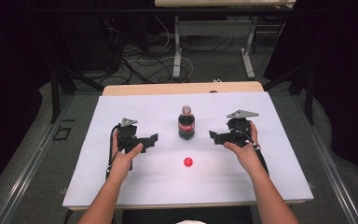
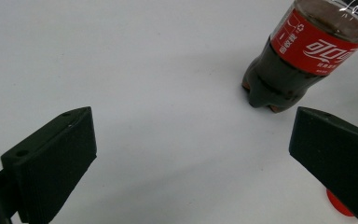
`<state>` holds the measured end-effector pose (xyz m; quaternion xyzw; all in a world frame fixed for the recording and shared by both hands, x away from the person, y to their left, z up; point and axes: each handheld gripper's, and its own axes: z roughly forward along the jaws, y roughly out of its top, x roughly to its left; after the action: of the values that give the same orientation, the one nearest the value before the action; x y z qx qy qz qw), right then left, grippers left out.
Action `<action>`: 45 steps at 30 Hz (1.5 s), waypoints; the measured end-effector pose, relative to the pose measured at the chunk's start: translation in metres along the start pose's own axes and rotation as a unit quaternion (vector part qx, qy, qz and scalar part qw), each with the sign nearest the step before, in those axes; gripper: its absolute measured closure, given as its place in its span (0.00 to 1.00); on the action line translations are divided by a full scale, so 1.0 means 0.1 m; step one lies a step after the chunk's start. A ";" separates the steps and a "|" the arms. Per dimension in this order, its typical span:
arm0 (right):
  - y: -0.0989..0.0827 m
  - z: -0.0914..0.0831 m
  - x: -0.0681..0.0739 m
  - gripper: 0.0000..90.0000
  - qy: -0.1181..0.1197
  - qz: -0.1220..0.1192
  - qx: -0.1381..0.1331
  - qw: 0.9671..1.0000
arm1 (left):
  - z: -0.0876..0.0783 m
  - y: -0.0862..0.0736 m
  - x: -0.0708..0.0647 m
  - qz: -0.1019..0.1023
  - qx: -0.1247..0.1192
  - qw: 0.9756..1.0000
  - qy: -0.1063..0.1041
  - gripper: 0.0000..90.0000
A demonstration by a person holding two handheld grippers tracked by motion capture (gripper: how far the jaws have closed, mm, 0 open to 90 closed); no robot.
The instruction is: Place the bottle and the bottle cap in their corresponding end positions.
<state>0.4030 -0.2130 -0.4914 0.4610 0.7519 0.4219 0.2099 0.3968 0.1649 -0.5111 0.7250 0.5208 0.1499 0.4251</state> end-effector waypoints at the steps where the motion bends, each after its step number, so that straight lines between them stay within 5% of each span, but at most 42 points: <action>1: -0.01 -0.01 -0.03 0.00 -0.004 0.008 -0.001 1.000 | -0.01 0.00 0.01 -0.001 0.004 1.000 0.000 0.01; 19: -0.30 -0.28 -0.54 0.00 -0.076 0.064 -0.003 0.995 | -0.04 0.00 0.08 -0.017 -0.011 1.000 -0.009 0.01; 35: -0.47 -0.32 -0.71 0.00 -0.078 0.089 0.006 0.993 | 0.00 -0.05 0.14 -0.029 -0.004 1.000 0.001 0.01; 45: -0.46 -0.33 -0.68 0.00 -0.068 0.089 0.003 0.994 | -0.01 -0.05 0.15 -0.032 -0.004 0.999 0.003 0.01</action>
<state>0.3891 -0.2962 -0.5163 0.5545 0.6929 0.4044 0.2210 0.3995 0.1793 -0.5179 0.7059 0.5442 0.1403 0.4311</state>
